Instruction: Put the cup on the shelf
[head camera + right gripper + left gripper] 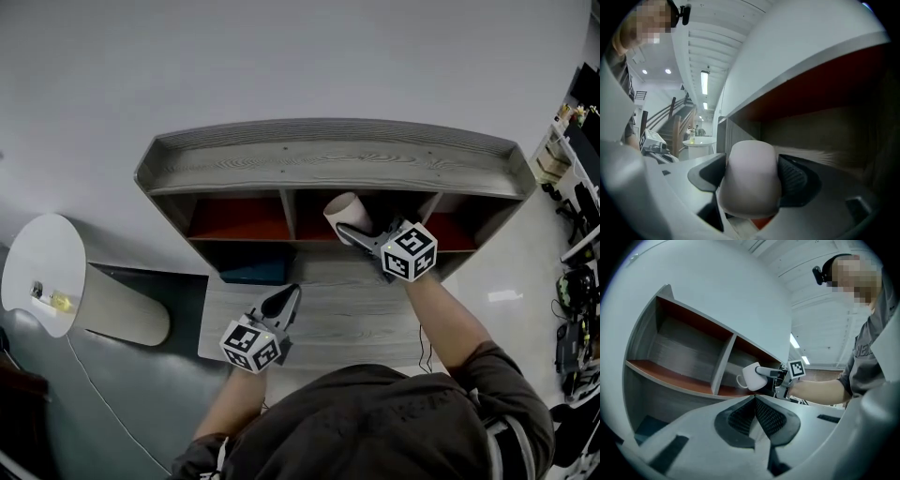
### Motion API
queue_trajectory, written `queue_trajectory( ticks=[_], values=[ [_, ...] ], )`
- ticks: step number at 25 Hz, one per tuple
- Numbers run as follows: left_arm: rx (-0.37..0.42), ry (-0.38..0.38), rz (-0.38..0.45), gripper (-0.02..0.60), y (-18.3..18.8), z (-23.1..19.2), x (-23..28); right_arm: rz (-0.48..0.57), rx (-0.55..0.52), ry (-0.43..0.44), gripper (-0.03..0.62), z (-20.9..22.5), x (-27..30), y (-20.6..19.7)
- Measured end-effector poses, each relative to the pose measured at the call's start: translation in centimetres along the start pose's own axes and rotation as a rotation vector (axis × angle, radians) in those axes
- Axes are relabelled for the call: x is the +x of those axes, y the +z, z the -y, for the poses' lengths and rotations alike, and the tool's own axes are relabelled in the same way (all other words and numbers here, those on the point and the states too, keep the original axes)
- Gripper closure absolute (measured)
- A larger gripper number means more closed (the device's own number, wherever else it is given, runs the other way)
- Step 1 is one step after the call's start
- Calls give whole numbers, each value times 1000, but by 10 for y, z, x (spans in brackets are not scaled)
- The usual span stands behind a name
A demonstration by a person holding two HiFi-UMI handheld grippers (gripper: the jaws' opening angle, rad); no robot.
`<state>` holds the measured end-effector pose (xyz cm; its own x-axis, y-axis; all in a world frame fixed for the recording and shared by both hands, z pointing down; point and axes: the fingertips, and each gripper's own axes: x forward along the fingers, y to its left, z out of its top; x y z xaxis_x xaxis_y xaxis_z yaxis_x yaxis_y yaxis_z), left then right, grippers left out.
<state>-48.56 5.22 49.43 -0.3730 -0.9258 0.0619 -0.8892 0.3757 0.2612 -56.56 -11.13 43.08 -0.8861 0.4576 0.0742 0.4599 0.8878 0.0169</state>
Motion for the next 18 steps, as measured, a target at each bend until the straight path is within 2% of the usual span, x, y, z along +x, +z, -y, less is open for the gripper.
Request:
queue_trajectory(
  ticks=[8, 18],
  values=[
    [-18, -2, -8, 577, -3, -14, 4, -28, -37, -49, 255, 22, 33, -7],
    [-31, -9, -18, 577, -7, -13, 15, -86, -54, -103, 255, 38, 31, -27]
  ],
)
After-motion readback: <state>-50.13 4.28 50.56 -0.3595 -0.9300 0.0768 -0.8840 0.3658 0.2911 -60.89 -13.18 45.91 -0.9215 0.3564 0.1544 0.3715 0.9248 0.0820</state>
